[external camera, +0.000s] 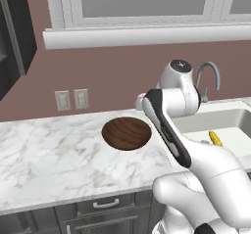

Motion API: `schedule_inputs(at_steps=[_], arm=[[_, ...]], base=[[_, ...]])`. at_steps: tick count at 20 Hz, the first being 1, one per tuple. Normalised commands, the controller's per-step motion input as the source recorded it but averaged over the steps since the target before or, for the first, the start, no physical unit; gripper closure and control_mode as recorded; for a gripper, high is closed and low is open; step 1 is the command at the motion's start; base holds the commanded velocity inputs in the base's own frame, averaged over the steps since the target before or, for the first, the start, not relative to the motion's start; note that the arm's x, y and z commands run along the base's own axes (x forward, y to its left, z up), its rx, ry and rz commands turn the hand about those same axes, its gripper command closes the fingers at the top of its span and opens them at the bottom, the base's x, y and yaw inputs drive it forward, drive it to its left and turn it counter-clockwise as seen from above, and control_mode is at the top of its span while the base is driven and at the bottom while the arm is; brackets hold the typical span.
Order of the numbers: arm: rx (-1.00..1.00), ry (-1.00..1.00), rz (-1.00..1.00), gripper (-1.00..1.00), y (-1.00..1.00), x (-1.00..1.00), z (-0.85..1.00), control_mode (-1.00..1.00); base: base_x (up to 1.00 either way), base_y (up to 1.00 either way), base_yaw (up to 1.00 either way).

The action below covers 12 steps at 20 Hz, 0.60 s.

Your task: Pick the potatos from the cabinet and place them in one bowl. Pick the corn from the sink and place it in the other bowl.

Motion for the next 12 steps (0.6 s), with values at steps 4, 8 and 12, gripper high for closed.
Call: schedule_inputs(at_steps=[4, 8, 12], arm=[[0.0, 0.1, 0.0, 1.0, 0.32, 0.38, -0.19, -1.0], [0.0, 0.03, 0.0, 1.0, 0.3, 0.46, -0.32, -1.0], [0.0, 0.1, 0.0, 1.0, 0.12, 0.21, -0.67, -1.0]], base=[[0.0, 0.0, 0.0], [0.0, 0.0, 0.0], [0.0, 0.0, 0.0]])
